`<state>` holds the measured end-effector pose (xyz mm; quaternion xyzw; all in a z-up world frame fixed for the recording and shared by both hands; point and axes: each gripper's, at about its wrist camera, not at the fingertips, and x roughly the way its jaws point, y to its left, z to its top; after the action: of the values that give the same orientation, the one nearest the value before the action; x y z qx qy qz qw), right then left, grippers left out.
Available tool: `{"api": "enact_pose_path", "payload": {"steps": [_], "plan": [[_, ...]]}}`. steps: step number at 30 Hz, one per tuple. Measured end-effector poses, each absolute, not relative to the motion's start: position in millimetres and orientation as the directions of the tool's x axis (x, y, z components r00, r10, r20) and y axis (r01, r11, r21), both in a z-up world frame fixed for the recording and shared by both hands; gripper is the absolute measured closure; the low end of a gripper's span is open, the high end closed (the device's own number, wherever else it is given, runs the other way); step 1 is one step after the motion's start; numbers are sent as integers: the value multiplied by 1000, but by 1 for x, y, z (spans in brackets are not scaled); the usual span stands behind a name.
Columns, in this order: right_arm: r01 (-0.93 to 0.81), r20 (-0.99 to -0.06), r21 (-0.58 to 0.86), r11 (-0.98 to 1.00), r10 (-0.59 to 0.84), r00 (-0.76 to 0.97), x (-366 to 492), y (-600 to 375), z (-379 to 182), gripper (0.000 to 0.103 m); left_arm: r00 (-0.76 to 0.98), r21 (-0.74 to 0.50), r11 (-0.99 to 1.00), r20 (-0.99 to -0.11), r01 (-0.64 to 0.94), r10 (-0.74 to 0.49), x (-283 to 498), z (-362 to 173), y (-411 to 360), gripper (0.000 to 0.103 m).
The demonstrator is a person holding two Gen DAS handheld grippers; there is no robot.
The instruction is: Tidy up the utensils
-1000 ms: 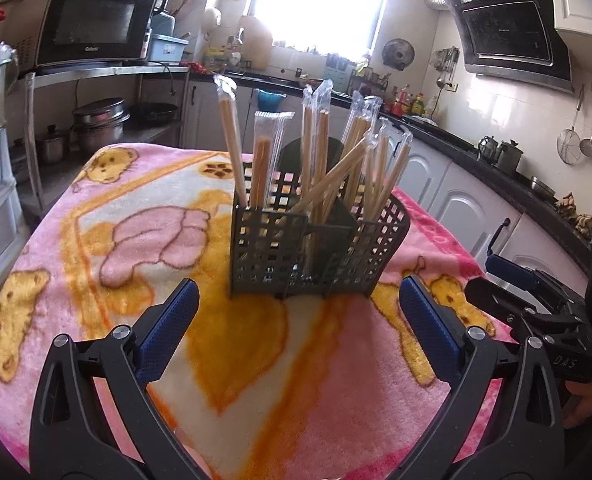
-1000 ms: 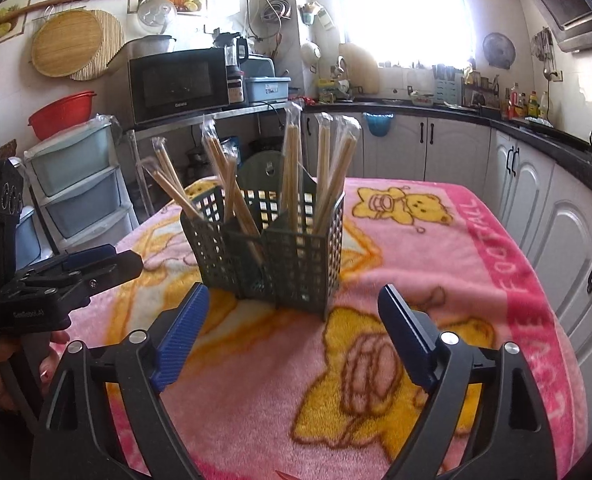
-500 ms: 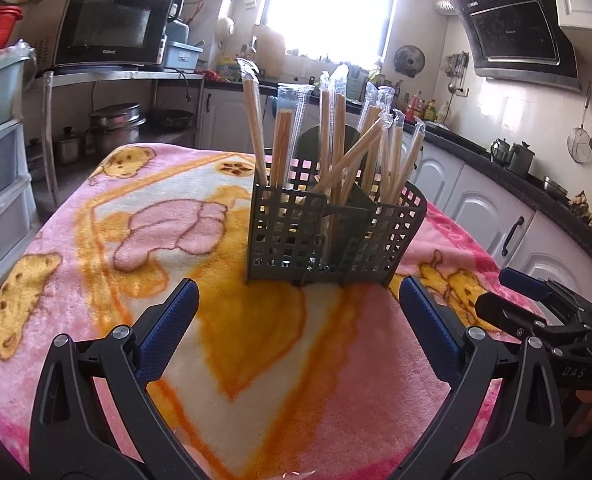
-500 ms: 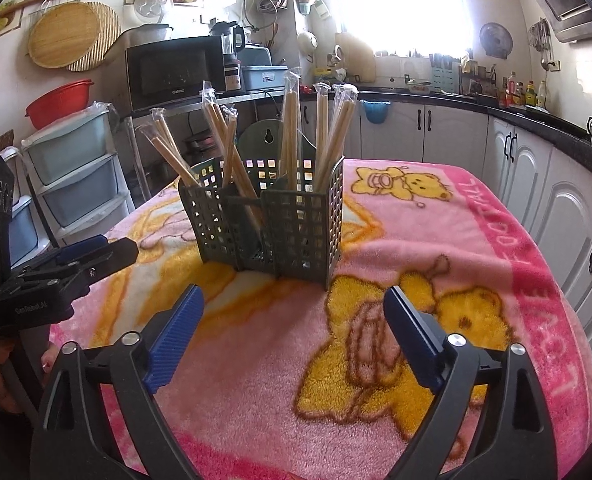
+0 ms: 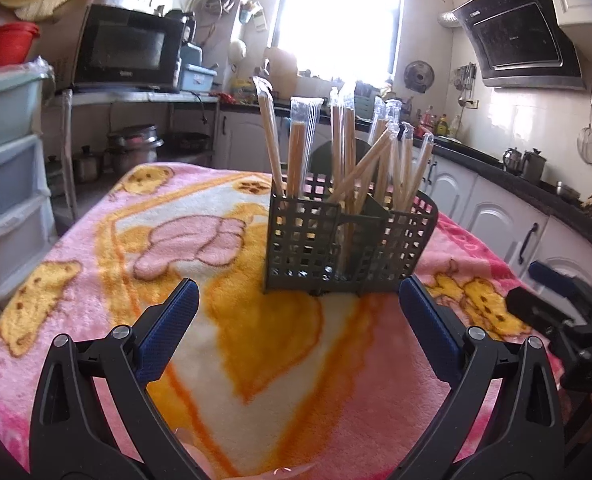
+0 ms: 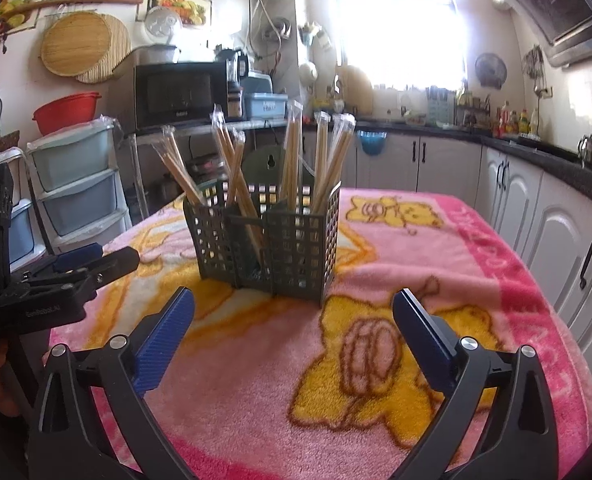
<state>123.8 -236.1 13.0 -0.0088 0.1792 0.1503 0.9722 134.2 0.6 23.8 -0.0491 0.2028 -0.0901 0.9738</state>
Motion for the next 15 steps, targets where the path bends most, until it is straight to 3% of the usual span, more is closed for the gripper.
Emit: {"api": "enact_pose_path", "payload": {"steps": [15], "plan": [[-248,-139,22,969,248,959,100,-245,16,6,957,-86,985,-239,150,-167,116,31,-2,10]]}}
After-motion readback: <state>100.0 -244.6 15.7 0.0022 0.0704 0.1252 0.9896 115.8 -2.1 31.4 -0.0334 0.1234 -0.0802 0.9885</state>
